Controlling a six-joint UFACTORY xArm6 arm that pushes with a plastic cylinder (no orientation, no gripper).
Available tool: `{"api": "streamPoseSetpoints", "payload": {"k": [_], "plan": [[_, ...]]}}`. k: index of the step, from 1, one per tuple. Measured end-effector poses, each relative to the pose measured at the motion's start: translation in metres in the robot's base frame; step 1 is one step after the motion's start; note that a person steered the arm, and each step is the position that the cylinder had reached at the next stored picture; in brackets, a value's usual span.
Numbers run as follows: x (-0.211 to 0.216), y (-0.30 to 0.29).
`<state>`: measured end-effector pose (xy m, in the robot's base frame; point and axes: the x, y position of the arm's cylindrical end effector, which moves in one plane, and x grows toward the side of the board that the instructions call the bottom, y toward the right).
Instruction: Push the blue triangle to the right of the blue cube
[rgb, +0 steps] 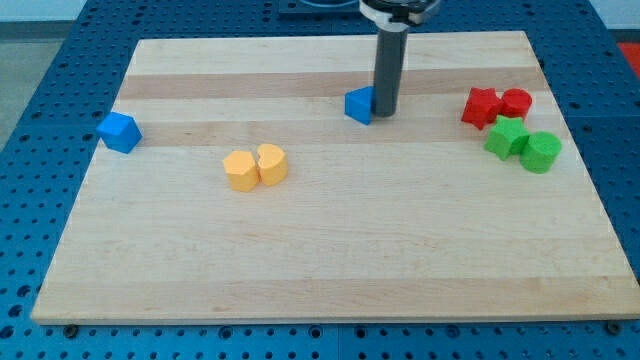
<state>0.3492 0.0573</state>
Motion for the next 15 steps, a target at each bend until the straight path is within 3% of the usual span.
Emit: {"api": "streamPoseSetpoints", "payload": {"k": [3,8,15], "plan": [[-0.028,-0.058],[-0.005,-0.176],[0.075,-0.169]]}}
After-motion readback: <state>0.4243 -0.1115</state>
